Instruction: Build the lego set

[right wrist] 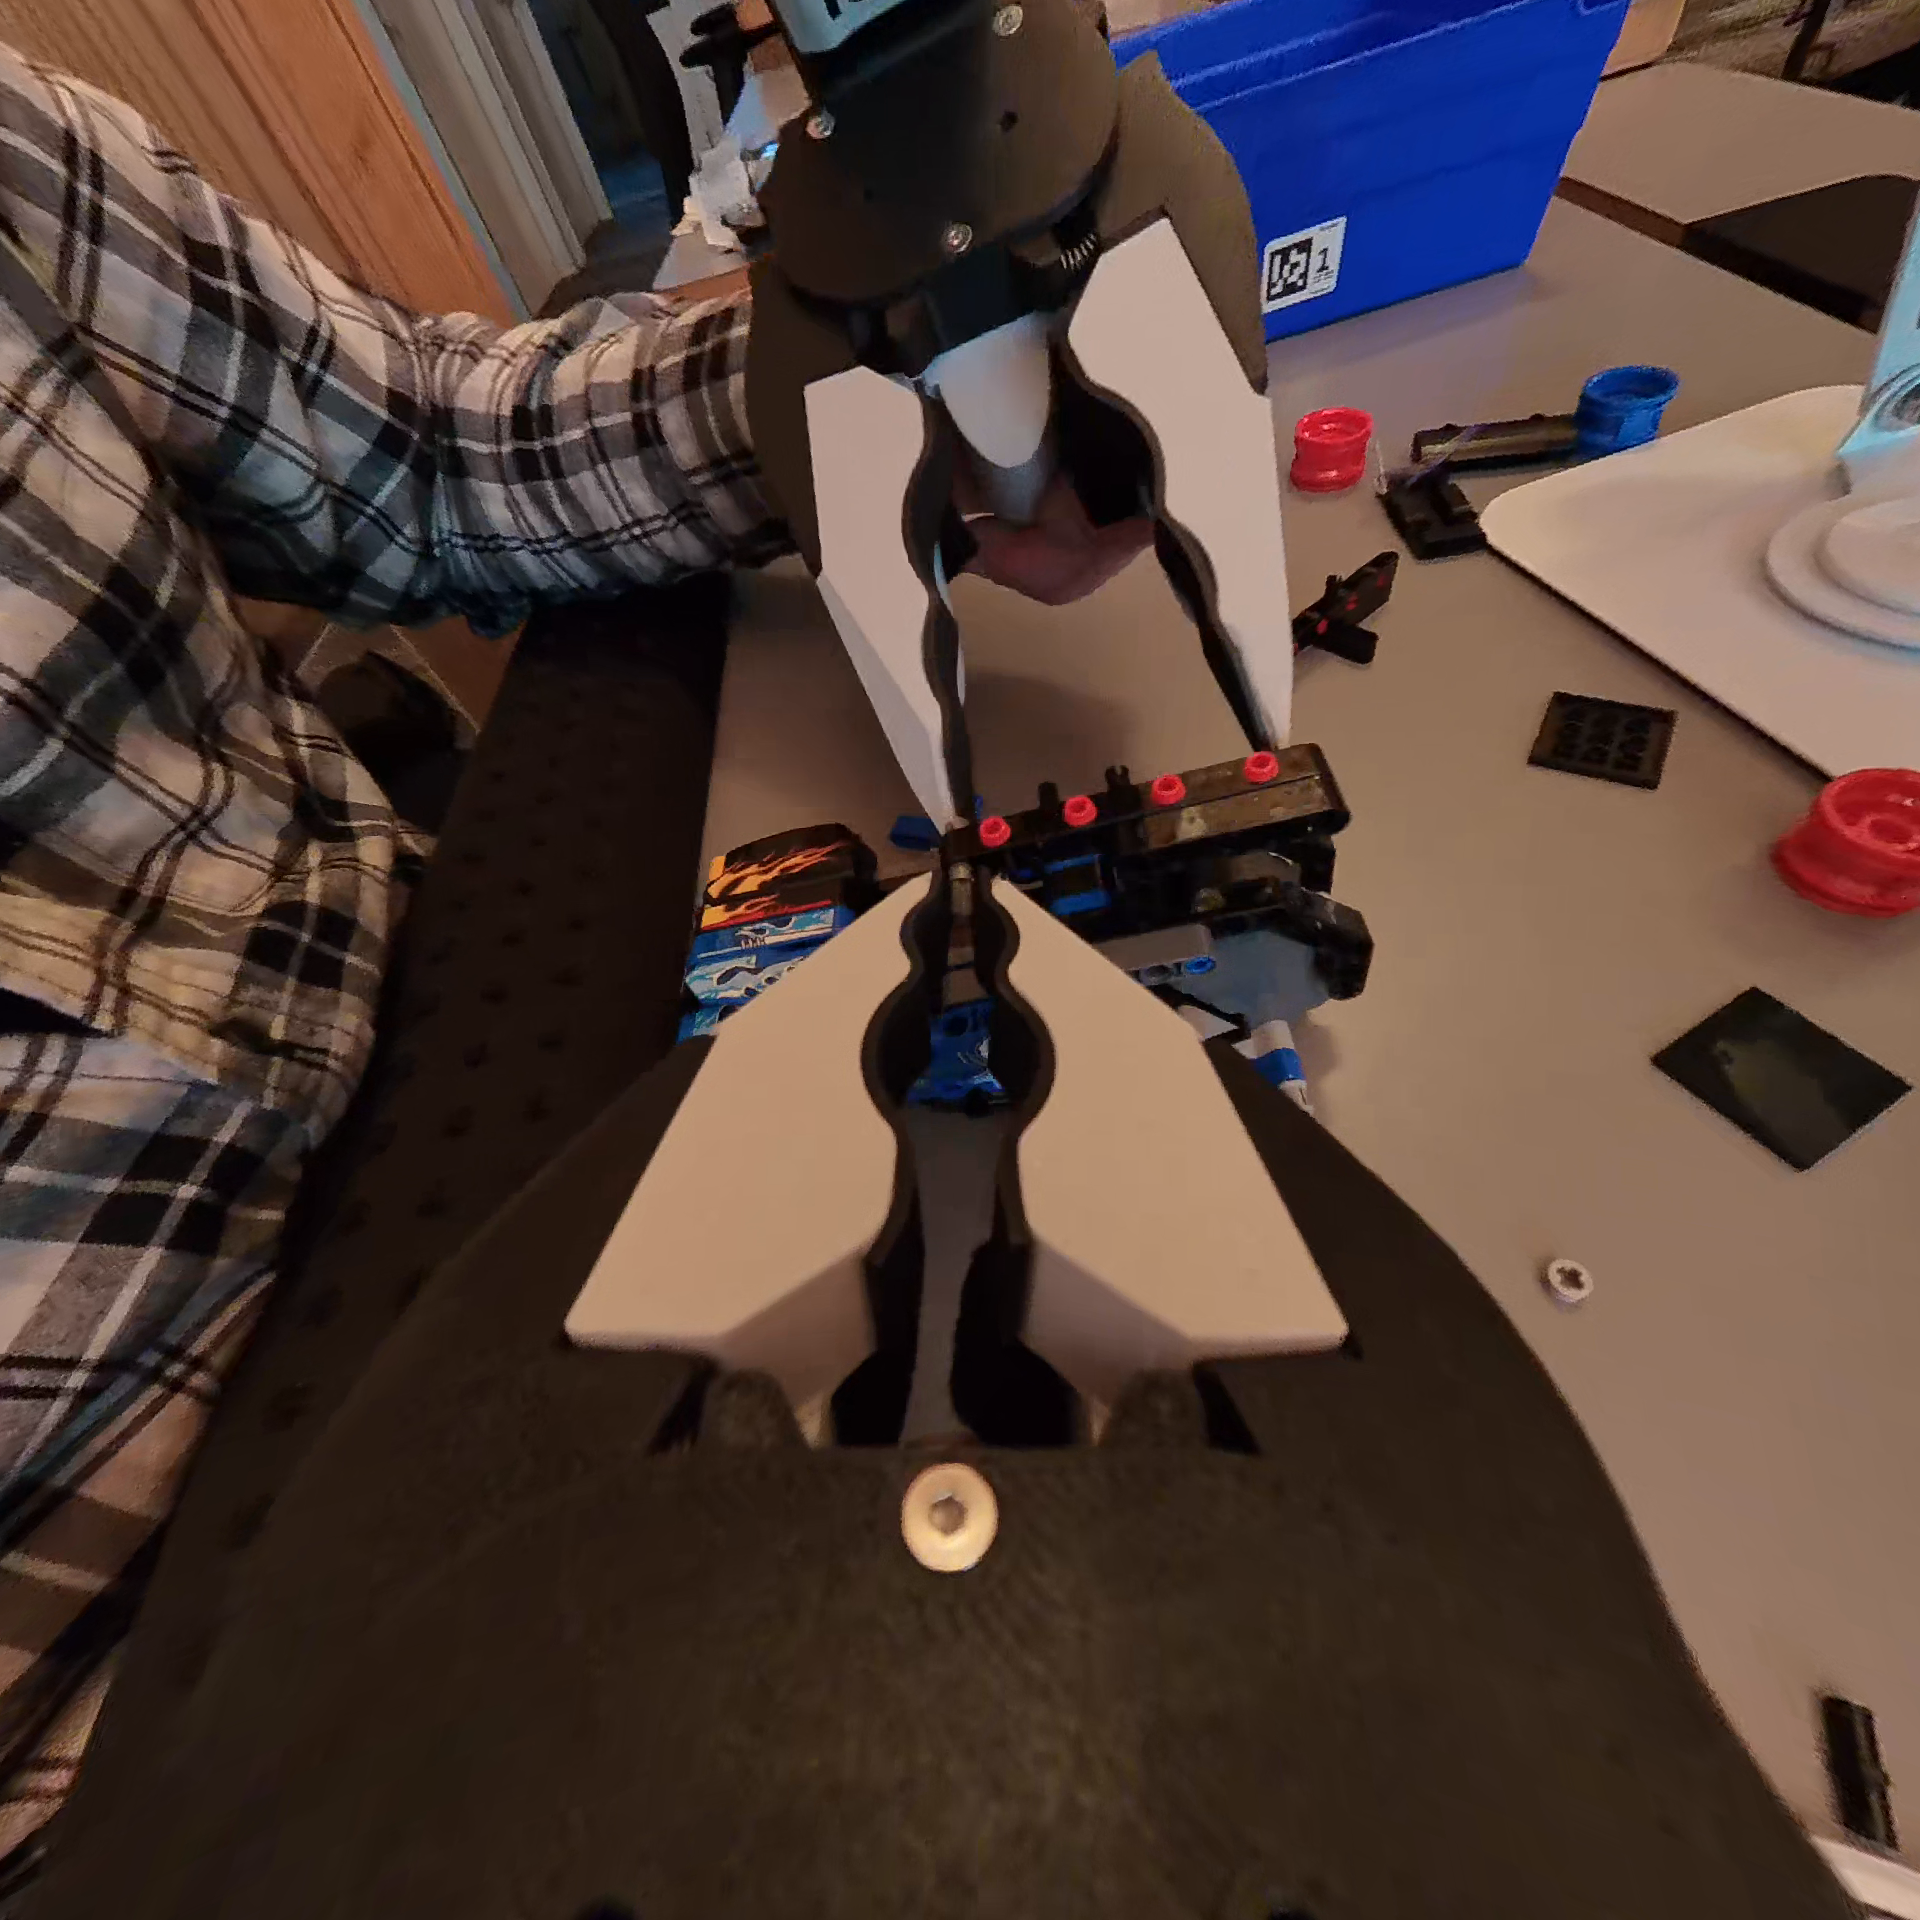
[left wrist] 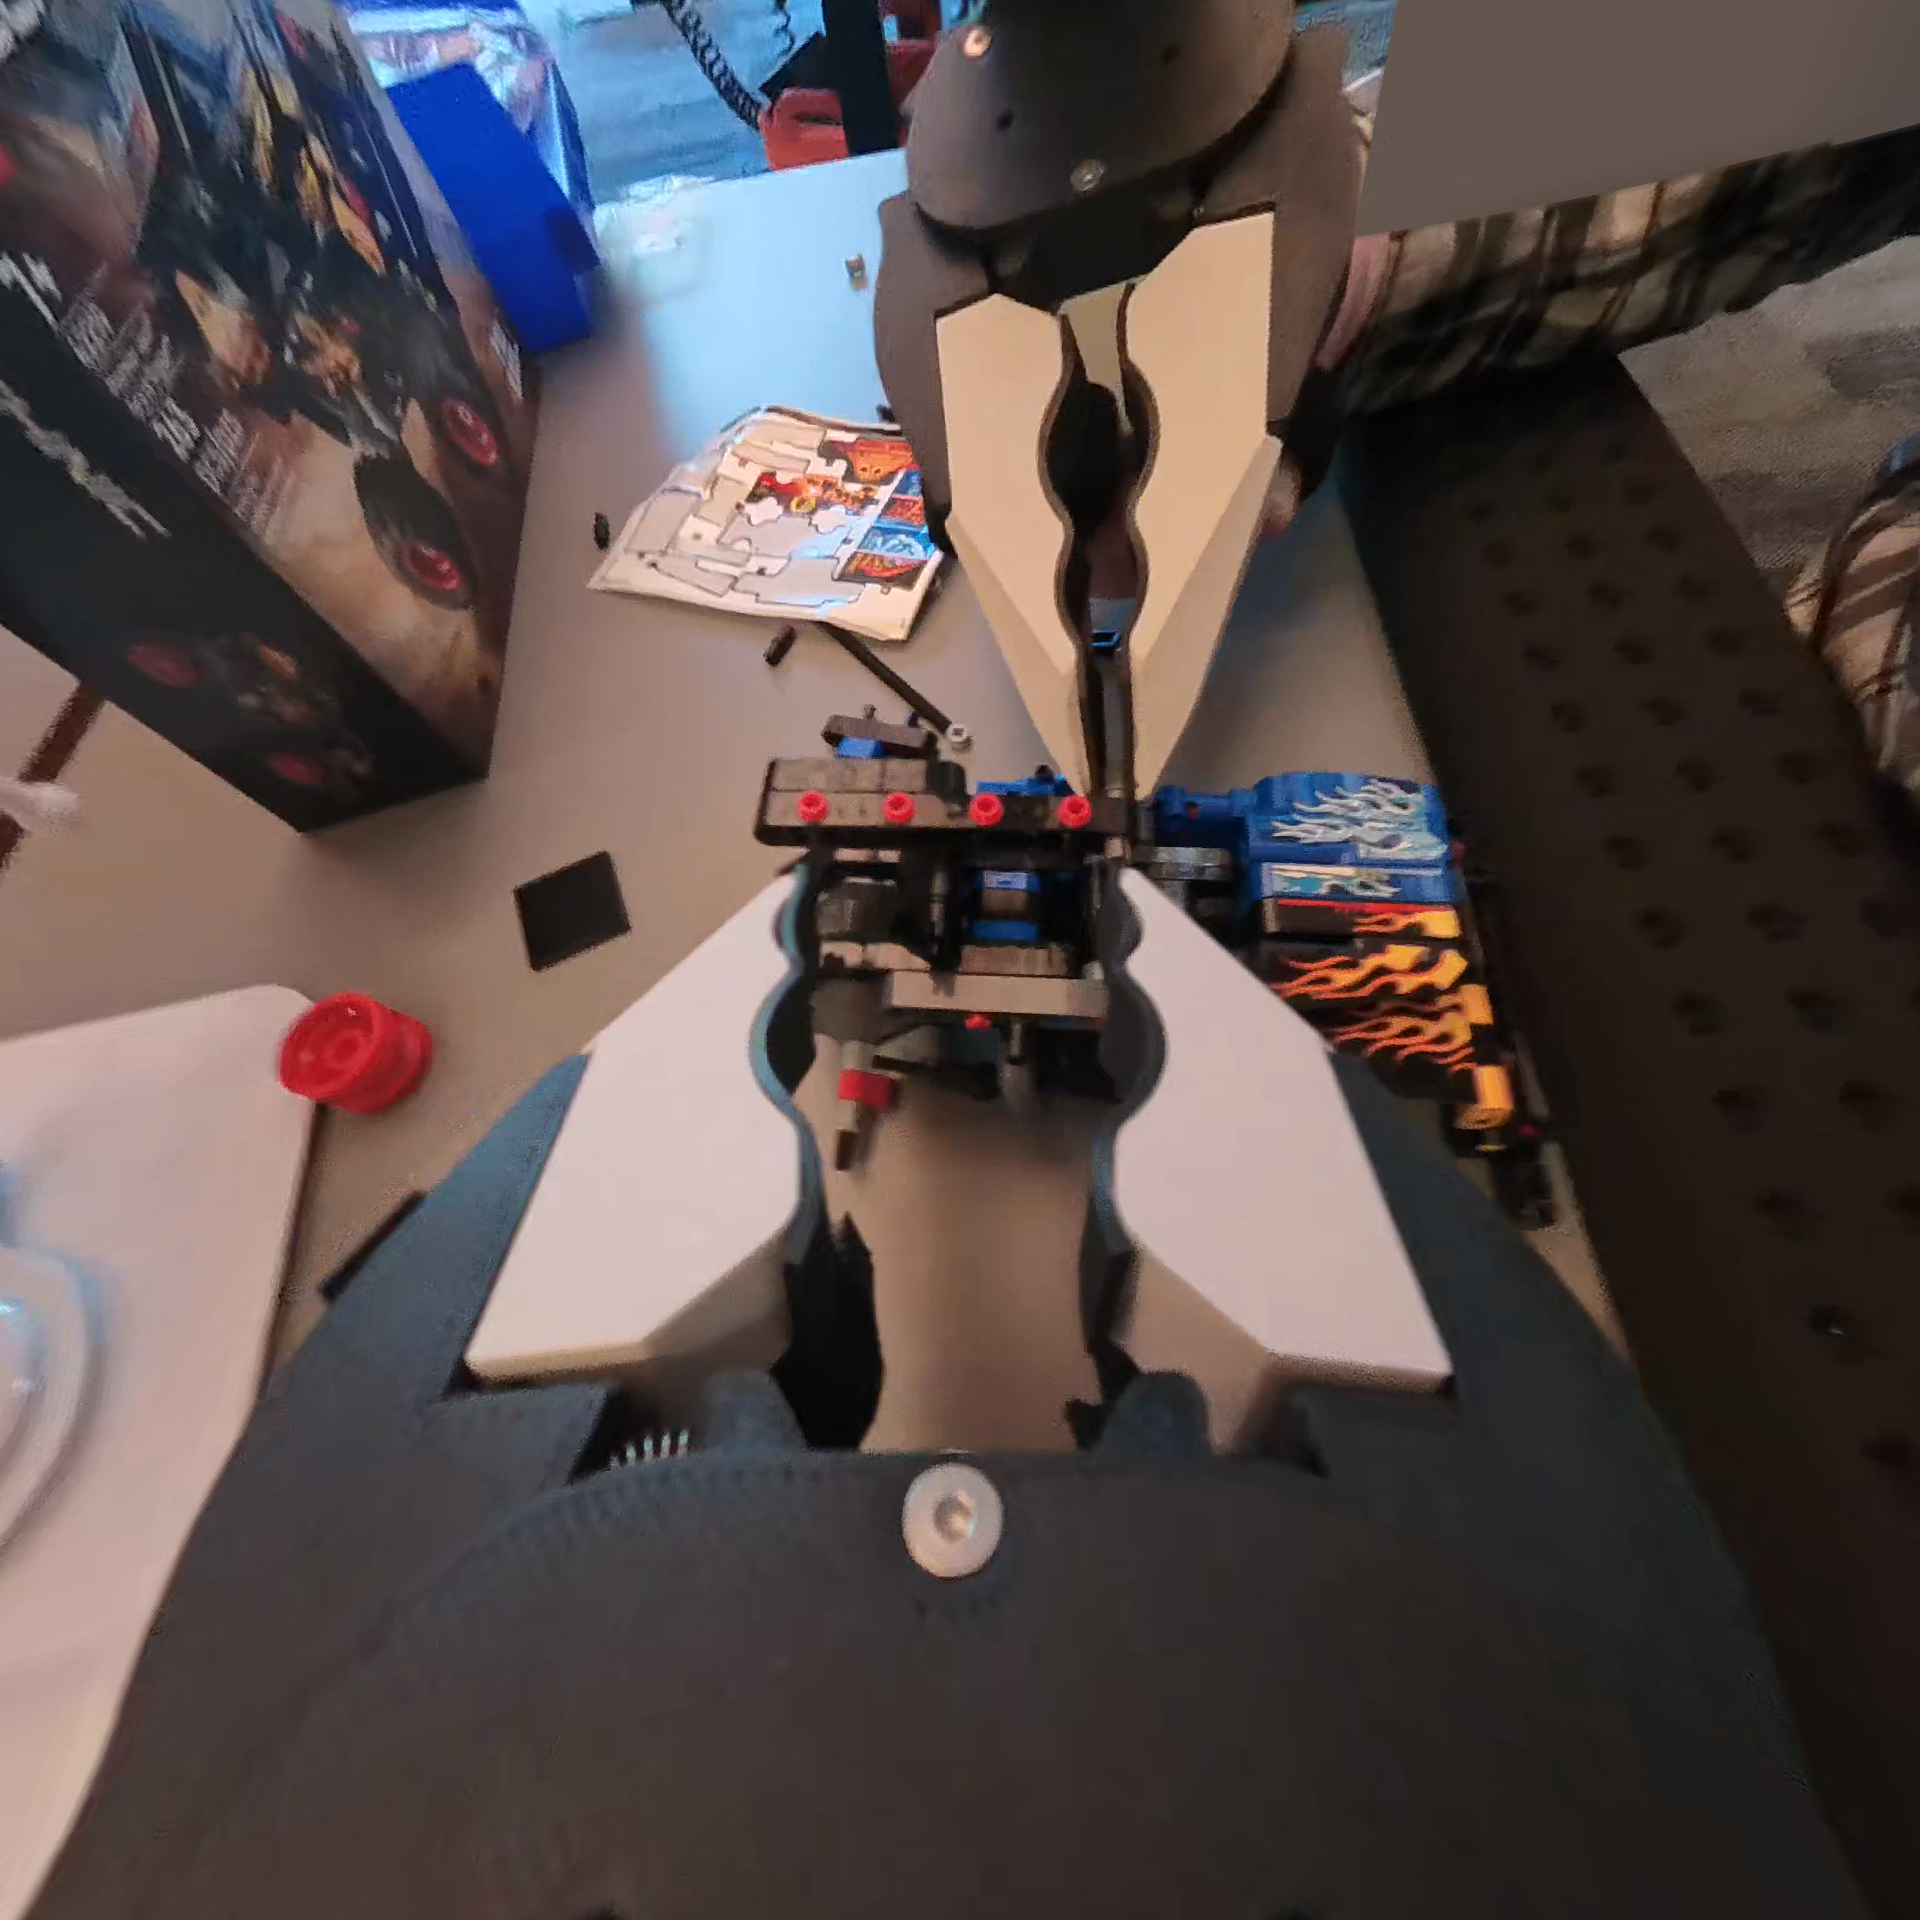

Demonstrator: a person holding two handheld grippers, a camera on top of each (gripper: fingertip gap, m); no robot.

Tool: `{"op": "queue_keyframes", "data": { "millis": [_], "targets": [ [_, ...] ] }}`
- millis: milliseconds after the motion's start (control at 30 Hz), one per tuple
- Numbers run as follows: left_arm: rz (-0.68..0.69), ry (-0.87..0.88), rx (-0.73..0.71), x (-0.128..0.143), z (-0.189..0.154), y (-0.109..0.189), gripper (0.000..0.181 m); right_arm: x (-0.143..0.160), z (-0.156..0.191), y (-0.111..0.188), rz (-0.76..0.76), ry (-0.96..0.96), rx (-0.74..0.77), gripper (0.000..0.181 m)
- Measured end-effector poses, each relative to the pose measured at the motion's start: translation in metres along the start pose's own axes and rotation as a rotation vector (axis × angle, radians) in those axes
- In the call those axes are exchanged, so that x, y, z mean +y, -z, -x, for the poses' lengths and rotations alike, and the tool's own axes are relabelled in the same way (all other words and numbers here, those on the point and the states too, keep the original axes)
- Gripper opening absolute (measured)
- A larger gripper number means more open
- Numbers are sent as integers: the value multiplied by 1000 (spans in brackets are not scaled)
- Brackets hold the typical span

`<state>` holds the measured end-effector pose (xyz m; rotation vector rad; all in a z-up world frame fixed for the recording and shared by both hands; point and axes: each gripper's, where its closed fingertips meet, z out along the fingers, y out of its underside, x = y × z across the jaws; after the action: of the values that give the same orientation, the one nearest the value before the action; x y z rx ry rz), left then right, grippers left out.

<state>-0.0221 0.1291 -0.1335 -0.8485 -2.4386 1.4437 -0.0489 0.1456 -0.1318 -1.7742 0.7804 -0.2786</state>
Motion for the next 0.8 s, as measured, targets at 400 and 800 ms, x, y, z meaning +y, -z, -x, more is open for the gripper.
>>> {"op": "queue_keyframes", "data": {
  "millis": [400, 800],
  "targets": [
    [-37, 518, 35, 4, -17, 12, 38, -12, 5, -4, -29, 111, 103, 3],
    [-258, 910, 254, -16, -35, 11, 23, -9, 10, -6, -23, 155, 97, 3]
  ]
}}
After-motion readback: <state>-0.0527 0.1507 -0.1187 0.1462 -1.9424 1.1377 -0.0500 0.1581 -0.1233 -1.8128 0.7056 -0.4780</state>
